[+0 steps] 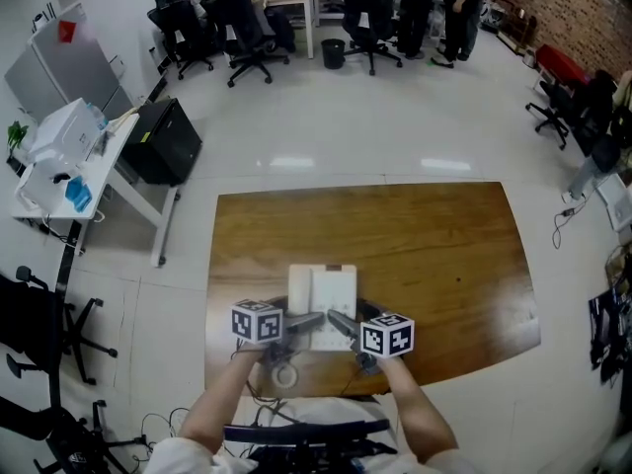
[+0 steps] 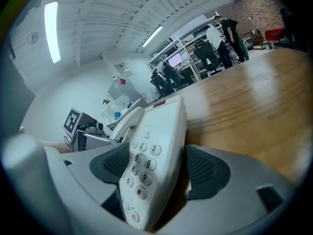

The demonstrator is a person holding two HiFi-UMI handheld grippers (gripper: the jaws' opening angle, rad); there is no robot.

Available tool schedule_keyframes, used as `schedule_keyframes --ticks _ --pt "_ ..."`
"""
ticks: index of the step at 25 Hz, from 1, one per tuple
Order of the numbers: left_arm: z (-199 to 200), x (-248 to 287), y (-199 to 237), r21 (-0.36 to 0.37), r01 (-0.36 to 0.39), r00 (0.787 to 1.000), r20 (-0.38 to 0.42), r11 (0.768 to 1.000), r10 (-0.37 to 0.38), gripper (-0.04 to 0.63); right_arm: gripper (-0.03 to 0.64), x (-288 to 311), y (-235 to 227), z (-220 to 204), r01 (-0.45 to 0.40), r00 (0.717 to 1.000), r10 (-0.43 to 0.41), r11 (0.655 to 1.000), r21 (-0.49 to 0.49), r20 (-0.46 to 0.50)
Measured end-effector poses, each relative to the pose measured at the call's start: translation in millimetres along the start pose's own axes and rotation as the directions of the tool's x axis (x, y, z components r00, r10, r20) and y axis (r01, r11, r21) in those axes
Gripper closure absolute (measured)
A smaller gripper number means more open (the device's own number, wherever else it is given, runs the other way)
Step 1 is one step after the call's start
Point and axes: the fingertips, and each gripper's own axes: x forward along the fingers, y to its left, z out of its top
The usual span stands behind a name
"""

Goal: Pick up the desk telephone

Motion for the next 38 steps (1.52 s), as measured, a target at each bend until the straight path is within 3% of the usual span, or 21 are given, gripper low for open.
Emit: schedule_keyframes --ticks 6,15,21,26,38 --pt "0.9 2.4 -2.8 -0.008 -0.005 1.0 -0.006 1.0 0.005 0.137 0.245 12.2 -5.9 -5.9 0.074 0.996 -0.076 0.996 -0.045 -0.043" --pt "2.0 -6.2 -5.3 -0.053 -0.064 0.995 0.067 0.997 0.067 0.167 0.271 8.4 -2.4 -4.3 0.078 0.997 -0.078 0.996 -0.044 -0.006" --pt "5.0 -16.6 -15.0 0.011 -0.103 0.99 0.102 0.995 0.102 0.172 0.27 3.8 8.5 1.2 0.061 0.998 -0.059 0.994 -0.089 0.027" --pt "14.1 -22.1 -32.3 0.108 -0.119 0.987 0.124 0.987 0.106 0.179 0.272 -8.4 14.6 10.6 0.067 0.996 -0.059 0.99 -0.123 0.071" --pt "39.2 -48.5 -66.3 0.171 -0.124 0.971 0.226 0.978 0.083 0.195 0.284 -41.2 44.9 36.6 0.1 0.982 -0.064 0.974 -0.201 0.179"
